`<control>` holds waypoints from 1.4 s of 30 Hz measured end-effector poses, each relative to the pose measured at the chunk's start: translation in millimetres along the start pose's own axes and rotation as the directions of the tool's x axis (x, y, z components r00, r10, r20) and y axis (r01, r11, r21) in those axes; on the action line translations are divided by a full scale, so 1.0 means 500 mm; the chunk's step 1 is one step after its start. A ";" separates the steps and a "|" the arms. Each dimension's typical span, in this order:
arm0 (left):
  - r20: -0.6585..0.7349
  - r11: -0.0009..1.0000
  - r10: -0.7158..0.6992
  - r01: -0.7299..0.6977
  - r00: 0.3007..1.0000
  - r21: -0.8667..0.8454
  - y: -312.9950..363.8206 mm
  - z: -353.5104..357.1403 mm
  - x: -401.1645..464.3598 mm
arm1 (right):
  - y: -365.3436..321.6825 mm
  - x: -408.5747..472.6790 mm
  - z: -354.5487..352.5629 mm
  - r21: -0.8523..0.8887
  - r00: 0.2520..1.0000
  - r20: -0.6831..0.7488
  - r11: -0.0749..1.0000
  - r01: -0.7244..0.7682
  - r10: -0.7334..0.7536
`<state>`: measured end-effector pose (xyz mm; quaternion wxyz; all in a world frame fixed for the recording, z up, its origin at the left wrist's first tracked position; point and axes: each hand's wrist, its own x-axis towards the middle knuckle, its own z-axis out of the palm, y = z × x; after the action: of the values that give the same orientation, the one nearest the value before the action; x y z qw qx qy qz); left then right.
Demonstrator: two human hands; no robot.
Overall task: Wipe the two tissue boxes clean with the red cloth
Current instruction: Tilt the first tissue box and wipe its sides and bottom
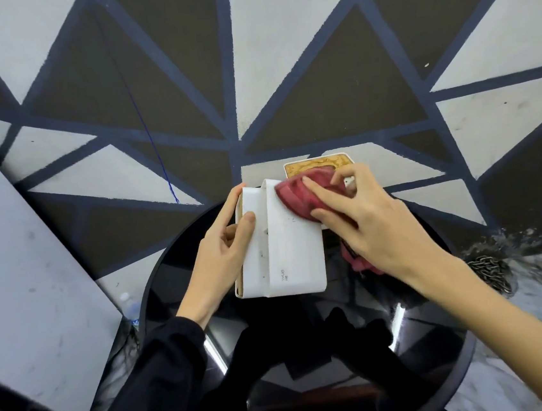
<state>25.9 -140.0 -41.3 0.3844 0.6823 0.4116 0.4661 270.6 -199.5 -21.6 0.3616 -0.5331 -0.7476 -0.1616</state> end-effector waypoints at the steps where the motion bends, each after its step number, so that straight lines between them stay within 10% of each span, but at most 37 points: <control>1: -0.004 1.000 0.000 0.000 1.000 0.000 -0.002 -0.001 0.000 | -0.007 0.013 0.003 -0.001 1.000 -0.006 1.000 -0.003 0.003; 36: -0.010 1.000 -0.027 0.027 1.000 -0.015 -0.006 -0.012 0.001 | -0.042 -0.148 -0.017 -0.045 0.948 0.186 0.961 0.273 -0.260; 42: 0.001 0.999 -0.021 0.021 1.000 -0.032 -0.002 -0.004 0.001 | -0.015 -0.058 -0.018 -0.019 0.994 0.079 0.997 0.075 -0.074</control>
<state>23.8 -139.0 -41.4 0.4001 0.6719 0.4111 0.4685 272.1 -227.8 -35.1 0.3200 -0.5146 -0.7788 -0.1620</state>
